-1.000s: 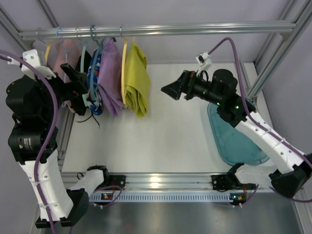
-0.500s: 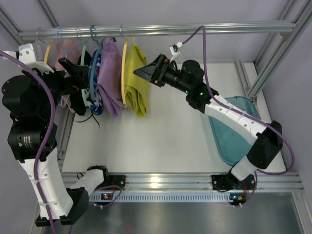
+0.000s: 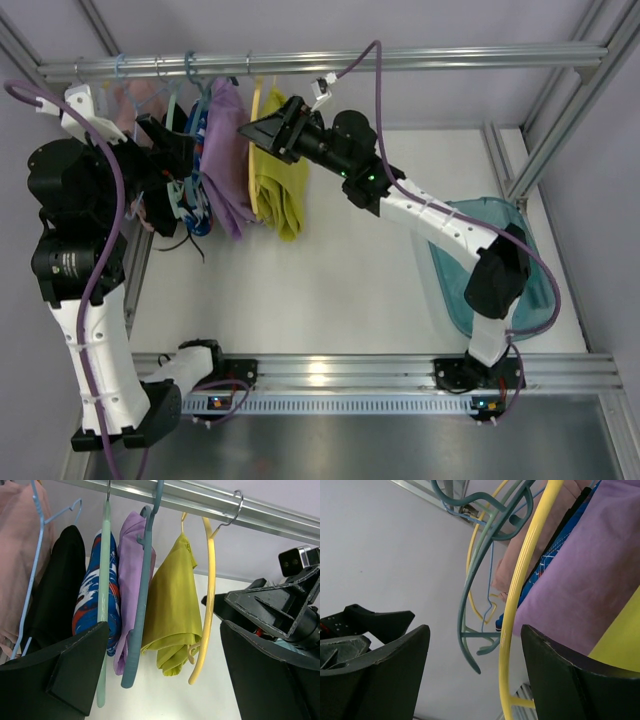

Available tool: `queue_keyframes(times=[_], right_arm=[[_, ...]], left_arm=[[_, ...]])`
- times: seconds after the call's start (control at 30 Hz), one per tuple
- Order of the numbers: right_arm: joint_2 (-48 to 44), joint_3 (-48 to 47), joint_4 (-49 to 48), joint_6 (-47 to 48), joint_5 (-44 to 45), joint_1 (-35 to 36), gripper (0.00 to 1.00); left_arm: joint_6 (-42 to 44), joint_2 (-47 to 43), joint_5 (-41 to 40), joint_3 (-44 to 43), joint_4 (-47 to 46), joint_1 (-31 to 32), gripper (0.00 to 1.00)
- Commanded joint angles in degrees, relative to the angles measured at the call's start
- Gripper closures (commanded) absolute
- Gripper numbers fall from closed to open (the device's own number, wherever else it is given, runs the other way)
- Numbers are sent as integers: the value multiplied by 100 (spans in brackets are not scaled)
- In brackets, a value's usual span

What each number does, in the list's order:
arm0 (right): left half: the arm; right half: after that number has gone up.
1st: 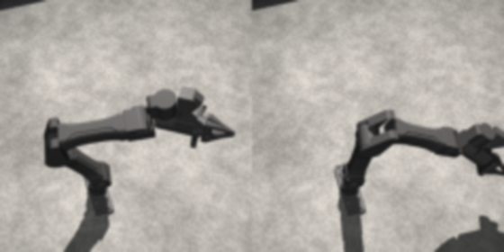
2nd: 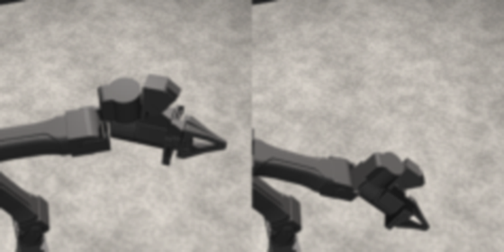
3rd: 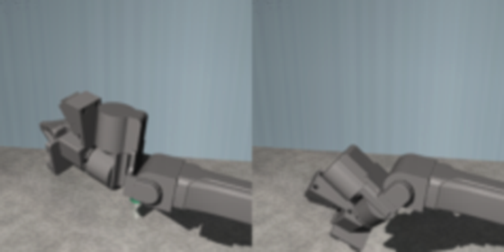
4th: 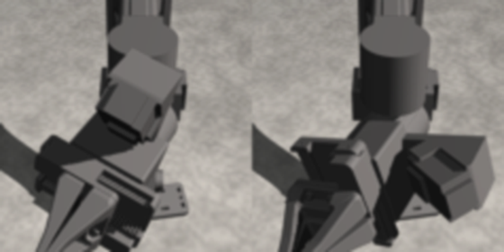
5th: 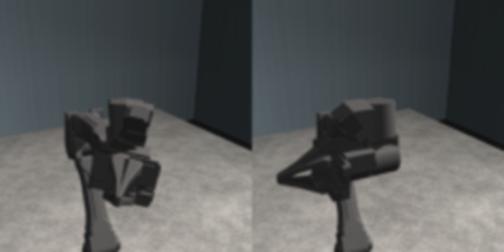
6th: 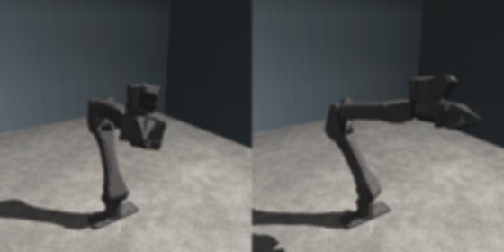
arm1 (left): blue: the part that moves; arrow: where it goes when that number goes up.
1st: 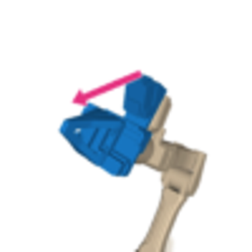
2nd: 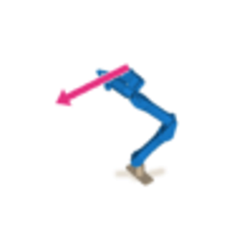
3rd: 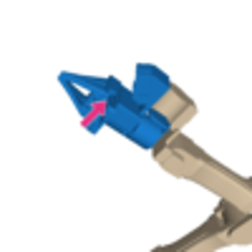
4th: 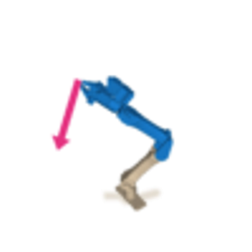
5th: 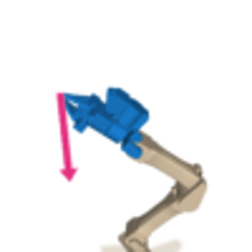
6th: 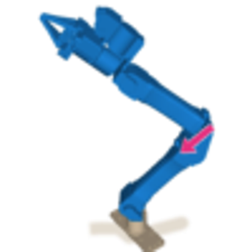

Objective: Remove the trousers from the hanger

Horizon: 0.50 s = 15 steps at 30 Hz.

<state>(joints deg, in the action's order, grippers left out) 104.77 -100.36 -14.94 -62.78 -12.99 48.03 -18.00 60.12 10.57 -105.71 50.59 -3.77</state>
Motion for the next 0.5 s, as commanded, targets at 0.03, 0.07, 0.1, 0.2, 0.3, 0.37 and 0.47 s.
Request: queue_keyframes(times=[0.03,0.07,0.1,0.2,0.3,0.37,0.47], right_arm=[[236,-573,-334,-50,60,145,26],[272,-590,-352,-50,60,154,26],[342,-608,-369,-67,60,128,26],[421,-625,-483,-155,43,136,31],[509,-722,-519,-252,69,128,40],[562,-810,-501,-357,78,136,46],[623,-863,-449,-576,113,136,60]], left_arm=[[-72,-79,51,42,-348,-45,2],[-55,-97,25,42,-348,-45,1],[-46,-88,16,42,-348,-45,1],[-11,-105,-11,77,-348,-45,1],[-28,-114,7,147,-348,-45,1],[-28,-106,33,156,-348,-45,1],[-28,-114,24,156,-348,-45,2]])
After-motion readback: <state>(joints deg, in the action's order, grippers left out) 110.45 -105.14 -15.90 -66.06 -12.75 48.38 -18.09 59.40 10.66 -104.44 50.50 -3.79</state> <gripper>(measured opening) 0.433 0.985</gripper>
